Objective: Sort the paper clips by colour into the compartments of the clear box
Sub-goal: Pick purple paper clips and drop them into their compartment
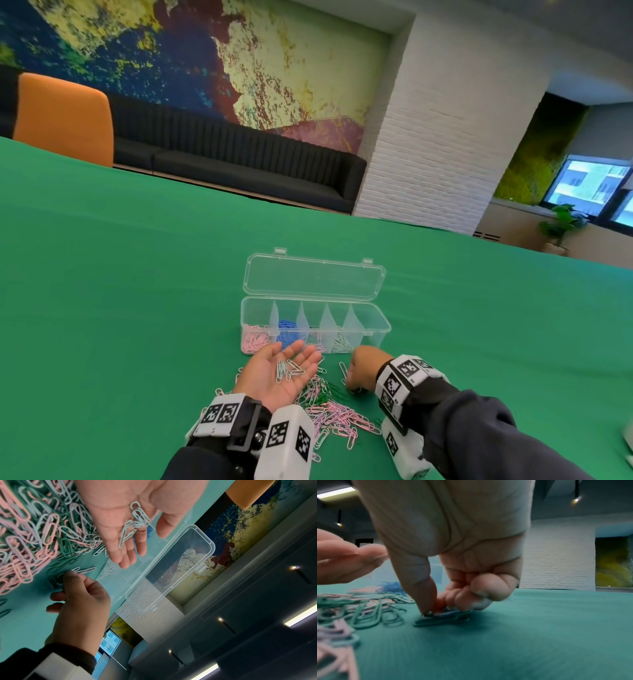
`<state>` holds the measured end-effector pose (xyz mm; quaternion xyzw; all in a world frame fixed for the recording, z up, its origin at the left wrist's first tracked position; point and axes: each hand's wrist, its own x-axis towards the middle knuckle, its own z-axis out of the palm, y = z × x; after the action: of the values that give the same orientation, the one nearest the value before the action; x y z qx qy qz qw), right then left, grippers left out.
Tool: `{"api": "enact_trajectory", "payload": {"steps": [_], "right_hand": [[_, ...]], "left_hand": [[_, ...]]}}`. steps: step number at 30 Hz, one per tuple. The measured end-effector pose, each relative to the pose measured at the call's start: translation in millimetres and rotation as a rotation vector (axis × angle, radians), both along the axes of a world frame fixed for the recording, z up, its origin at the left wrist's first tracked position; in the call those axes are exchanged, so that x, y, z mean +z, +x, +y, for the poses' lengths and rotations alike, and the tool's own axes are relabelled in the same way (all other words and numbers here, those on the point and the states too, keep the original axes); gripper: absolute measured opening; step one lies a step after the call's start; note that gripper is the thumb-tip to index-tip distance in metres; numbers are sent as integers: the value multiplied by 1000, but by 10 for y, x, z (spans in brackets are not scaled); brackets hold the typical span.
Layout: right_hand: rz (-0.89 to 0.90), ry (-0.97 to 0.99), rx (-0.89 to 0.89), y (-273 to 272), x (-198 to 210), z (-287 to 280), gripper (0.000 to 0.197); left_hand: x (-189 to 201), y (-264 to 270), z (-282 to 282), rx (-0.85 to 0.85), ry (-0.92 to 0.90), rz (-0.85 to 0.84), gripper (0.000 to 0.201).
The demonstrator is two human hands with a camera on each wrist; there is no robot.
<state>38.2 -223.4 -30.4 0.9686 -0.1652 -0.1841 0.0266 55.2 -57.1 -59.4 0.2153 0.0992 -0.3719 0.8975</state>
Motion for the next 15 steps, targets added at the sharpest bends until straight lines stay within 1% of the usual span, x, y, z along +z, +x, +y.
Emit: {"api": "enact_trajectory", "payload": {"steps": [1,3,4,5,7,8,11,13,15], "right_hand": [[2,-2,-5,1,-12,-6,24],[-25,0,8,-12,-35,1,19],[-35,-6,10,-27,-37,8,24],[-41,-15,21,-33,-50,12,25],[-45,-31,37,-57,-55,34,19],[-40,-29,25,-65,-59,42,22],[-45,10,19,-86,-64,41,14],[-62,36,7,-109,-57,16,18],[-106,66,17,-145,-22,-8,15]], "left_hand": [[11,-7,8,4,1,0,36],[26,-12,18,8,4,-3,36],[28,-11,18,8,6,-6,36],[22,-7,20,7,5,-6,36],[5,-1,24,6,1,-5,36],[-1,0,24,8,1,-4,36],[3,-1,37,14,1,-12,37],[25,-7,51,14,-1,-21,38],[45,-15,59,17,6,-25,38]]}}
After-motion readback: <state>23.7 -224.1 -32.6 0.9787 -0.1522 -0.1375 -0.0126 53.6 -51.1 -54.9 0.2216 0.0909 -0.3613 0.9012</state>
